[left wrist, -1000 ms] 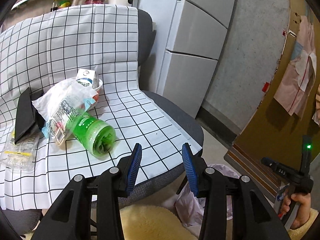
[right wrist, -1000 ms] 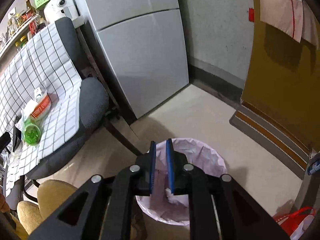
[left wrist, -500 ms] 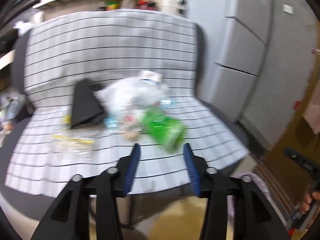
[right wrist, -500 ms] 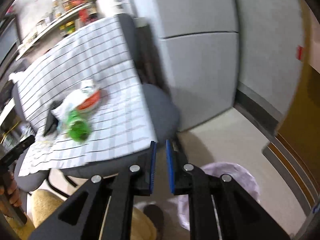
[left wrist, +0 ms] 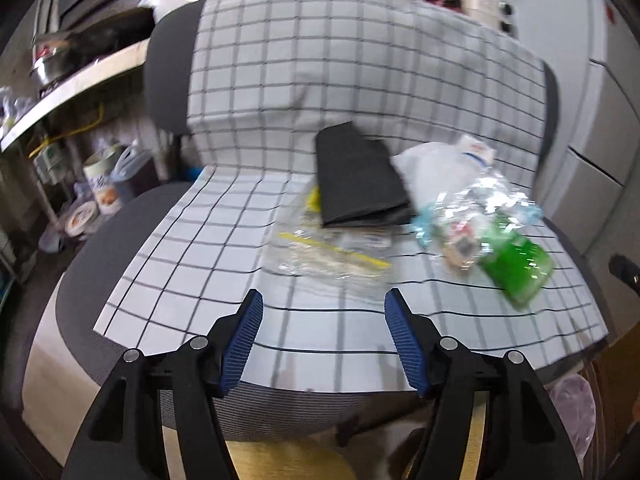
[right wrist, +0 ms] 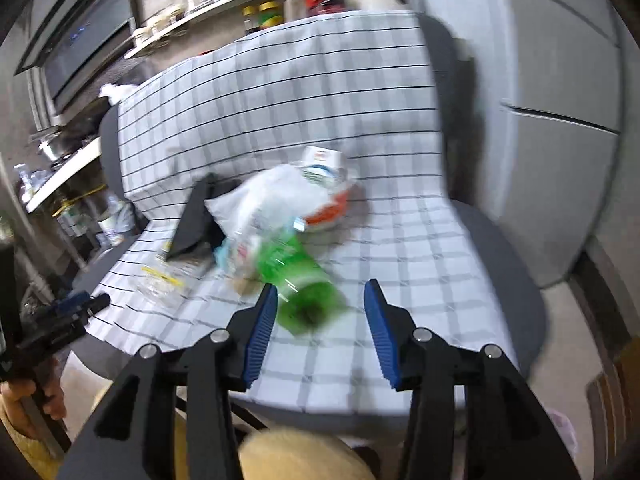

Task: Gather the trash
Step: 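Move both open tools back to the trash on the chair, then grasp the edge of the clear plastic bag with the right tool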

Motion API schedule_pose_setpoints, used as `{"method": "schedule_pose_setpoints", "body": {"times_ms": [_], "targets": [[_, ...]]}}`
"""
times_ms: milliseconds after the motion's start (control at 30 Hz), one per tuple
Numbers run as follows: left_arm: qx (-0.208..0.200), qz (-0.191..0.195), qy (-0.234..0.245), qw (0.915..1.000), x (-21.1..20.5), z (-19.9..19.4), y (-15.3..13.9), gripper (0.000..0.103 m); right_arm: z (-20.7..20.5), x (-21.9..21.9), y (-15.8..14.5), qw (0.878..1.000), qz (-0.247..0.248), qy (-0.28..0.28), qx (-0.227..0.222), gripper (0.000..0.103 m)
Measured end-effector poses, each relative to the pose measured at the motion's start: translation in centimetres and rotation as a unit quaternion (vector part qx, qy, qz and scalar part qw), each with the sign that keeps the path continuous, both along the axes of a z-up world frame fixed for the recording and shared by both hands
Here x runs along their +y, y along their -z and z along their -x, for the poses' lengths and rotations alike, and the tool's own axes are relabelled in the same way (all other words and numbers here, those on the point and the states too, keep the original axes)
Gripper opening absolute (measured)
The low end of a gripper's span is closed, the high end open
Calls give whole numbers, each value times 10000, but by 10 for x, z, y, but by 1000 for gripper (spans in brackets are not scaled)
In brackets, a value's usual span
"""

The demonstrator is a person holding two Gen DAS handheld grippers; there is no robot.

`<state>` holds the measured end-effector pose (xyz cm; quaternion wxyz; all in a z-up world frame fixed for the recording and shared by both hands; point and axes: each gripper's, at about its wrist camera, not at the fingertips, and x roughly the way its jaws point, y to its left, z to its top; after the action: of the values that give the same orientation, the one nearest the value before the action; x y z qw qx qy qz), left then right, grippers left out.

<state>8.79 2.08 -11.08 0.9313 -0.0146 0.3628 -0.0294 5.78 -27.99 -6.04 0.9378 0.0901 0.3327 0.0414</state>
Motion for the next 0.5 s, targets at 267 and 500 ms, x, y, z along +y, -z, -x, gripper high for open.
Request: {"method": "schedule_pose_setpoints", "body": {"times_ms": [267, 500], "targets": [[183, 43, -235, 9995, 21, -7, 12, 64, -89, 22, 33, 9994, -110, -44, 328, 50], [280, 3, -287, 9992, 31, -3, 20, 64, -115, 24, 55, 9954, -903, -73, 297, 44]]}}
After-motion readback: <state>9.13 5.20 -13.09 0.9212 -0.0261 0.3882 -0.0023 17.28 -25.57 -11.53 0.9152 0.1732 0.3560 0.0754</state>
